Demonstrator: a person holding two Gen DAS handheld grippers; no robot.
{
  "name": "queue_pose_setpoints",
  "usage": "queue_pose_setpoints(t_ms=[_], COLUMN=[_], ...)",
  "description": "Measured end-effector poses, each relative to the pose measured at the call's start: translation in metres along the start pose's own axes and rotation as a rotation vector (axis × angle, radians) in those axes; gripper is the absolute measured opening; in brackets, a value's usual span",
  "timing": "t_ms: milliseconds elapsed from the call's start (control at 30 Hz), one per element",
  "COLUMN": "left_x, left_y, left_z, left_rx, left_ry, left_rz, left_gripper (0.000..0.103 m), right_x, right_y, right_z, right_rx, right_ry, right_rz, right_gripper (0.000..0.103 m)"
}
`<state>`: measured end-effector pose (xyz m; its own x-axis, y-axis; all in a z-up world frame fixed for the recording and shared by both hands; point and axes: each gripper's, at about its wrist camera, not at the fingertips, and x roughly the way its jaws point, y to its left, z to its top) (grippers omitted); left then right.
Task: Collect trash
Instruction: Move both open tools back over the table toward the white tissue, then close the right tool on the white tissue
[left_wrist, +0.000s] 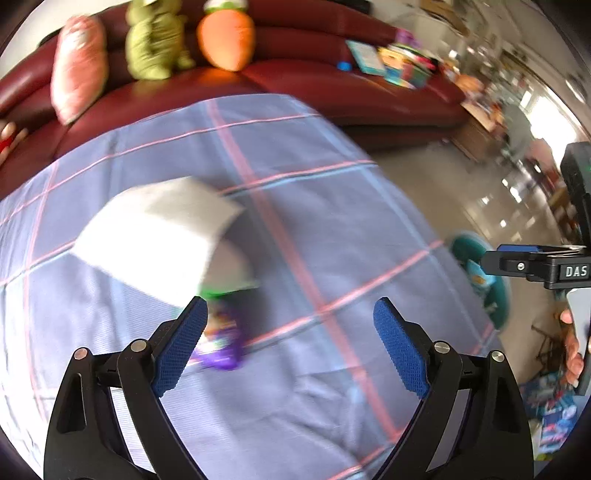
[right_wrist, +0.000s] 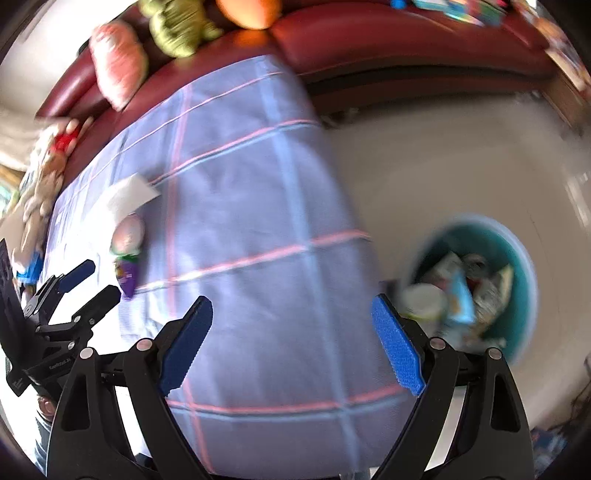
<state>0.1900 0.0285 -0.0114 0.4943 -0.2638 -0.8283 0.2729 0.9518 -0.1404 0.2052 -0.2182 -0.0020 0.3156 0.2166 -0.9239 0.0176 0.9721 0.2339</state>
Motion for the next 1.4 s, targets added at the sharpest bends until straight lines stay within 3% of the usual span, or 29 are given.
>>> queue_pose_setpoints(t_ms=[333,533,900,933,1000,1067,1167,1400], left_x=[-0.01,-0.012,-0.008,-0.007,-0.005,-0.004,-0.003,-0.002], left_y=[0.107,0.149,0.185,0.186,0.186,0.184,0.18,0.164], left_z=[-0.017,-0.022,-0.031,-0.032,-0.032,-0.033,-0.032,-0.028], left_rx=[-0.144,-0.211,-0.28,-0.281,-0.281,-0.278,-0.268,-0.246], left_ry=[-0.006,-0.002,0.014,0.018,0.022,0.027,0.029,0.025], left_rz=[0.078,0.087,0.081,0.08,0.079,0.076,0.071,0.062], left_gripper=[0.092,0.092,0.092,0.092,0.092,0.092,0.092,0.092], right_x=[0.053,0.08,0.128,0.131,0.136,0.135,0.128,0.1], right_y=[0.147,0.211,0.274,0.273,0.27,0.268,0.266,0.259], right_z=[0.05,0.071,0.075,0.076,0.076,0.078,0.078,0.081], right_rx=[-0.237,-0.314,-0.451,-0.448,-0.438,-0.427,-0.424,-0.4], right_ry=[0.063,0.091,0.115,0.12,0.133,0.129,0.115,0.087], right_rz=[0.046,0.097,0.045,0.042,0.04,0.057,0.071,0.147], right_gripper=[0.084,0.084,0.082,0.077,0.041,0.034,0.015,0.01])
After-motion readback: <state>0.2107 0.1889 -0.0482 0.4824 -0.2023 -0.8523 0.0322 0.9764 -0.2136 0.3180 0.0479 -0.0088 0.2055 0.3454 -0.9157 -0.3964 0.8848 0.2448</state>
